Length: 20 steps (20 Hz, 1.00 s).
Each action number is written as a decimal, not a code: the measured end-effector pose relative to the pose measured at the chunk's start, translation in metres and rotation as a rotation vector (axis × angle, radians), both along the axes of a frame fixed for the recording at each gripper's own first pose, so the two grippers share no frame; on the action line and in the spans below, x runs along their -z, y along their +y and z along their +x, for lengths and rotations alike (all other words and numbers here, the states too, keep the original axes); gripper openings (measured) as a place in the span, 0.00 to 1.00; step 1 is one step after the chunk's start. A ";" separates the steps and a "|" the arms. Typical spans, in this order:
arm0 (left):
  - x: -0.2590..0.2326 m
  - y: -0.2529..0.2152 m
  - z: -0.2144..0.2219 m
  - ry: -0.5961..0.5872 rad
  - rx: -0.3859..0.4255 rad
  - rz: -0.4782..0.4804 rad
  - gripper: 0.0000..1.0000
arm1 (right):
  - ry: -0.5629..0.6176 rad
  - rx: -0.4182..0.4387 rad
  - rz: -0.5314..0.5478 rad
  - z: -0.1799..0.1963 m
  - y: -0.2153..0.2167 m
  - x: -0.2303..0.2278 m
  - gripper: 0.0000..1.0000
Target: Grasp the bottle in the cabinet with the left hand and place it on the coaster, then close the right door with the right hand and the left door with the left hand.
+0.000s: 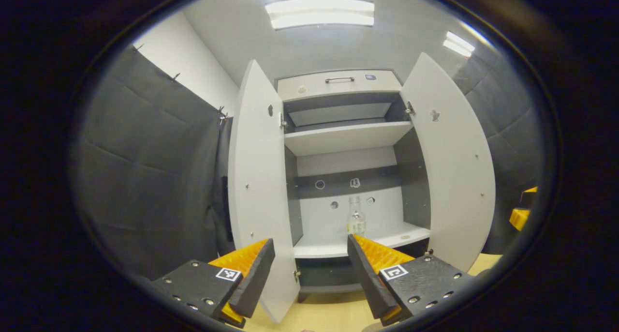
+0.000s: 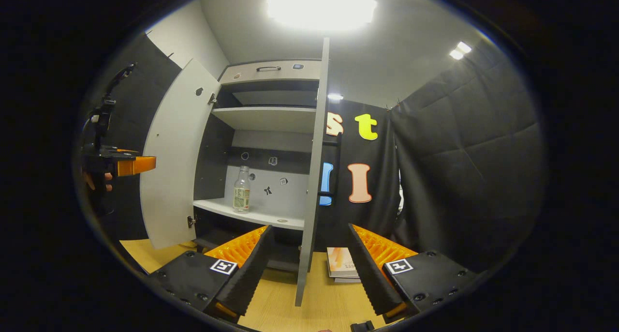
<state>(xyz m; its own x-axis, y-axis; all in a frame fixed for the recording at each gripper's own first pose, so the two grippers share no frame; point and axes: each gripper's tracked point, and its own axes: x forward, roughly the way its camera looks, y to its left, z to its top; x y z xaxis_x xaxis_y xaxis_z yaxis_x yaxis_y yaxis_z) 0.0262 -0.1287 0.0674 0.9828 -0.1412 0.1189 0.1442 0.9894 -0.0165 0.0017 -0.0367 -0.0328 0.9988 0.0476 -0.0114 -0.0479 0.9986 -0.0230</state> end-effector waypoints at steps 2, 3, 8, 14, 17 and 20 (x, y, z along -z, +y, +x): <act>-0.002 -0.011 0.015 -0.010 0.022 -0.004 0.90 | -0.001 0.020 0.004 -0.001 -0.004 0.002 0.95; -0.003 -0.017 0.022 -0.012 0.031 -0.005 0.90 | 0.005 0.029 0.004 0.000 -0.007 0.005 0.95; -0.003 -0.046 0.062 -0.021 0.092 -0.020 0.88 | 0.027 0.084 0.010 0.012 -0.016 0.015 0.96; 0.001 -0.085 0.110 -0.025 0.165 -0.027 0.88 | 0.082 0.145 0.023 0.027 -0.028 0.034 0.95; 0.002 -0.100 0.132 -0.033 0.193 -0.032 0.88 | 0.120 0.167 0.036 0.033 -0.032 0.045 0.95; 0.006 -0.113 0.157 -0.036 0.214 -0.038 0.88 | 0.142 0.197 0.026 0.038 -0.036 0.053 0.96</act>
<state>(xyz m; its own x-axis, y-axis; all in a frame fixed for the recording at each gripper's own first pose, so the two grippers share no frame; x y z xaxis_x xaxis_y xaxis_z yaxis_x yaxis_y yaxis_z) 0.1830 -0.2422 0.0610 0.9259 -0.3412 0.1621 0.3522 0.9349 -0.0443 0.0401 -0.0732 -0.0857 0.9772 -0.1462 -0.1540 0.1474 0.9891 -0.0037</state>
